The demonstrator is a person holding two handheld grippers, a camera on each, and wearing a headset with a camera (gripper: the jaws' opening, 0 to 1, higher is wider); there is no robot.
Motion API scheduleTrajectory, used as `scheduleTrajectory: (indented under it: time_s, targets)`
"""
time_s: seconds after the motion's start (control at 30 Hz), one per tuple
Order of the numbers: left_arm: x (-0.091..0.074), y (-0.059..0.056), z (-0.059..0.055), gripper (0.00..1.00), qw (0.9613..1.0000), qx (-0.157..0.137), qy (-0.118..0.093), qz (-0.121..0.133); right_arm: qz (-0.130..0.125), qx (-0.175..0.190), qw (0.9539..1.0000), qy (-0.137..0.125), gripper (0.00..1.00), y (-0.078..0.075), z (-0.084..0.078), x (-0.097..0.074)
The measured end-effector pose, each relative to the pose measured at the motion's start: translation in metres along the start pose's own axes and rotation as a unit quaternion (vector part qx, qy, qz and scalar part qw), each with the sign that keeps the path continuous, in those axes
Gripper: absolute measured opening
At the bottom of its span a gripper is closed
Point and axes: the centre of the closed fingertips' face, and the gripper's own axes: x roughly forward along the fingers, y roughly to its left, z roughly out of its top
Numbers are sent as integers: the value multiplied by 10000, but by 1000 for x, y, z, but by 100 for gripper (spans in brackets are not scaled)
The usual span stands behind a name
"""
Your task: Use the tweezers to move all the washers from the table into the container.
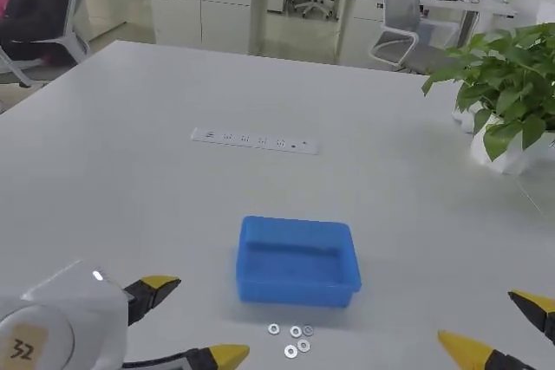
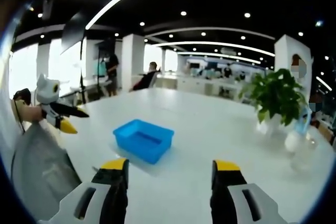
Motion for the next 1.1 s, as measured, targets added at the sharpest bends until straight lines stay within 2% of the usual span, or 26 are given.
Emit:
scheduleTrajectory:
  time_s: [0.13,0.23,0.4,0.63,0.9,0.97,1.1]
  targets:
    - [1,-3,-1,66,9999,-33,99,-126,41,-15,10000,28,62,2,5,1]
    - [1,-7,-4,66,9991,138,284,-298,115,-147,9998,75,61,5,10,6]
    - [1,-9,-6,65,9972,294,482,-483,327,-268,9989,183,60,12,9,16]
    - [6,-14,-1,62,9949,405,622,-689,662,-560,9950,494,57,22,0,32]
    - [18,-28,-10,60,9897,393,956,-990,1221,-948,9837,920,57,44,-15,46]
    - [20,-32,-13,59,9880,375,1045,-1075,1362,-1083,9796,1008,56,50,-18,49]
    - [22,-40,-24,52,9817,452,1320,-1299,1713,-1324,9683,1247,54,65,-26,55]
